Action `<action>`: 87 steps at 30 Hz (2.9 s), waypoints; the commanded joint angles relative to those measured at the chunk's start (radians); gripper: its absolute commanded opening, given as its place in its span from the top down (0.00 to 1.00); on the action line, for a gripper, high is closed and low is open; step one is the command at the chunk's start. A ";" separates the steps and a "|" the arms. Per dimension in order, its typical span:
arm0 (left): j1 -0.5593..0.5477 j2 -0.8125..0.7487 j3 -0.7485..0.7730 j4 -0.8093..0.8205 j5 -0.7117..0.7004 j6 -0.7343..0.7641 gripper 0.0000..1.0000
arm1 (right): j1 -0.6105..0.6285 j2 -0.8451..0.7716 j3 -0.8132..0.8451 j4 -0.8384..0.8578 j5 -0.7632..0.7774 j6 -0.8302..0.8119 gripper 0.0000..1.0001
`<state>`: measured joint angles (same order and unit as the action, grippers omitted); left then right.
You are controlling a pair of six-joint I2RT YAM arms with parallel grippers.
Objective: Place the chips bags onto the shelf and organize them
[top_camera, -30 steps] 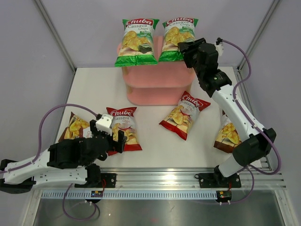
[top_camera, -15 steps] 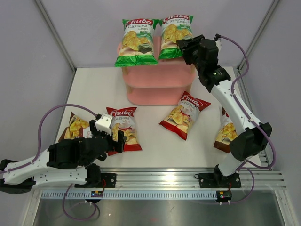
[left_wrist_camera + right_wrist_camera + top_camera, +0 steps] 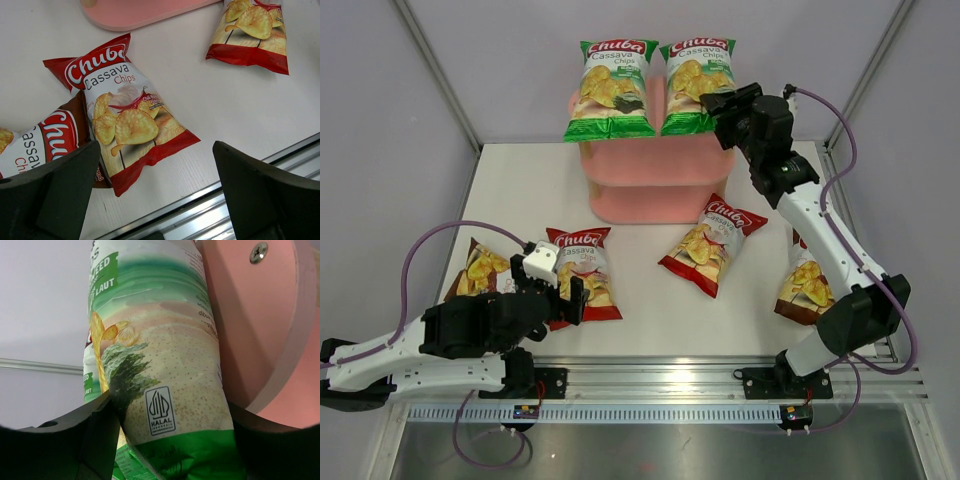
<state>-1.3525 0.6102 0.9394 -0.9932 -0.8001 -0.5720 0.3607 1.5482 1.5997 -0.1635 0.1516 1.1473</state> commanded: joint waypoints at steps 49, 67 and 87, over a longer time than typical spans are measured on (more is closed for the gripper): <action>0.032 0.099 -0.014 0.116 0.045 -0.060 0.01 | -0.155 -0.247 -0.001 -0.332 -0.205 -0.221 0.01; 0.033 0.034 -0.036 0.051 0.090 -0.063 0.01 | -0.143 -0.189 -0.190 -0.019 -0.310 -0.055 0.39; 0.033 0.028 -0.044 0.056 0.076 -0.068 0.01 | -0.114 -0.189 -0.075 -0.110 -0.256 -0.136 0.37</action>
<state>-1.3216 0.6361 0.8944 -0.9520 -0.7238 -0.6468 0.2455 1.4044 1.4544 -0.2443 -0.1249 1.0676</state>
